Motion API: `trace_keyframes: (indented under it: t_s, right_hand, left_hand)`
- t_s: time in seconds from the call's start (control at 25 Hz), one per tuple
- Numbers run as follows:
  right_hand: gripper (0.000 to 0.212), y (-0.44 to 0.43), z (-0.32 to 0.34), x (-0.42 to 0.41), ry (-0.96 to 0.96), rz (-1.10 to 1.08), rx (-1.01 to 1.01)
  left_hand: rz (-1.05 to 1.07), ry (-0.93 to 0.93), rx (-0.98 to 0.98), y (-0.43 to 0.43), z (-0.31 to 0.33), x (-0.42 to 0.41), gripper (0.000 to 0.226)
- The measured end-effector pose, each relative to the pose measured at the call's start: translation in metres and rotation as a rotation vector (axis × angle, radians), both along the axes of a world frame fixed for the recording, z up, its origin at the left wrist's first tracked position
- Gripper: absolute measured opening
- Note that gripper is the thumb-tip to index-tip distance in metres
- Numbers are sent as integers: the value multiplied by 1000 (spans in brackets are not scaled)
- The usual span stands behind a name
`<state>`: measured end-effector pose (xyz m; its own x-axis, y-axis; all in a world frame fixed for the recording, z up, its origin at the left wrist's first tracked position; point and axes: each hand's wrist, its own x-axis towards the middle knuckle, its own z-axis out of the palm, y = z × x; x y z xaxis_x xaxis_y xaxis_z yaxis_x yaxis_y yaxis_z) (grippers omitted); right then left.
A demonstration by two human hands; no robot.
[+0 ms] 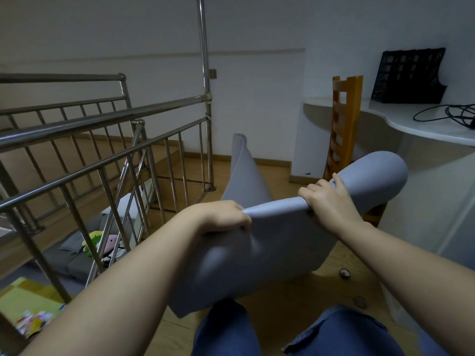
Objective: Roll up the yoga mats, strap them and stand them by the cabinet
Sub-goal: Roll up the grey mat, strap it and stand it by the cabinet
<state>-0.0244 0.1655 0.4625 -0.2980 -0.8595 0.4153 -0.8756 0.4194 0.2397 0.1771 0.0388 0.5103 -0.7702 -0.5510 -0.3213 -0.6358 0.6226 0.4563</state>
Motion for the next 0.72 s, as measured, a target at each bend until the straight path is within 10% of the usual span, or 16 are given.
trace_keyframes:
  t_s: [0.4, 0.72]
  right_hand:
    - [14, 3, 5, 11, 49, 79, 40]
    - [31, 20, 21, 44, -156, 10, 474]
  left_hand:
    - [-38, -91, -83, -4, 9, 13, 28]
    - [-266, -100, -476, 25, -33, -22, 69]
